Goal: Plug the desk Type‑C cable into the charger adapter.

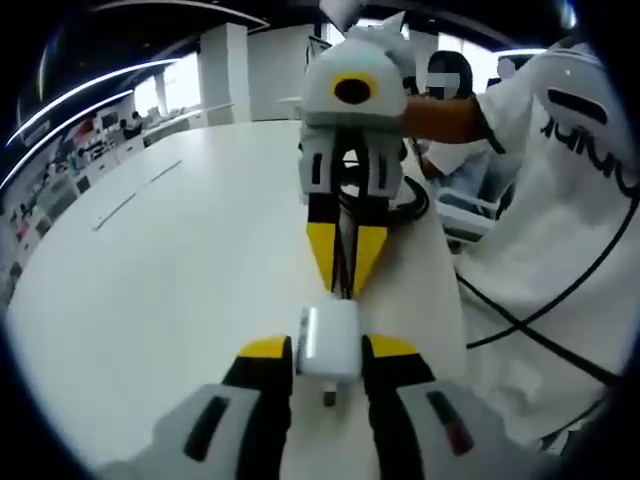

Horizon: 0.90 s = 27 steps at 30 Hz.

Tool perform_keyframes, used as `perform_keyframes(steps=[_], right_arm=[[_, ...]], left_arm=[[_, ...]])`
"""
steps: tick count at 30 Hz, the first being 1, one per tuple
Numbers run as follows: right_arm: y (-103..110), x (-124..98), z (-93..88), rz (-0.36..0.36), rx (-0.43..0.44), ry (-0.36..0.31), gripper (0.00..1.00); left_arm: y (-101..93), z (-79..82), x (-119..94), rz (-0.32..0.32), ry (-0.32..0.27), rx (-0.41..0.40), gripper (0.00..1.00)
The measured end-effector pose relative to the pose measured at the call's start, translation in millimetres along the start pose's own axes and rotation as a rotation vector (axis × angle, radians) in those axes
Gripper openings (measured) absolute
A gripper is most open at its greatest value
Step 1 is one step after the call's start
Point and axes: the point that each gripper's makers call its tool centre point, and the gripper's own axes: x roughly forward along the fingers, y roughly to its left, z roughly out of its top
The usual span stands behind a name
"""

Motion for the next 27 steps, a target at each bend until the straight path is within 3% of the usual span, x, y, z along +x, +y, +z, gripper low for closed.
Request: perform_keyframes(steps=[6,20,27], right_arm=[[12,-7,-3.0,0.052,0.078,-0.138,0.07],[14,-1,-7.7,0.086,0.089,-0.203,0.04],[12,0,-6.5,0.066,0.107,-0.207,0.02]], left_arm=[[-3.5,-2.0,-9,-0.01,0.007,0.017,0.26],[2.2,-5.6,-10,-0.059,-0.018,0.015,0.24],[4.8,-4.7,-9,-0.062,-0.039,0.019,0.24]])
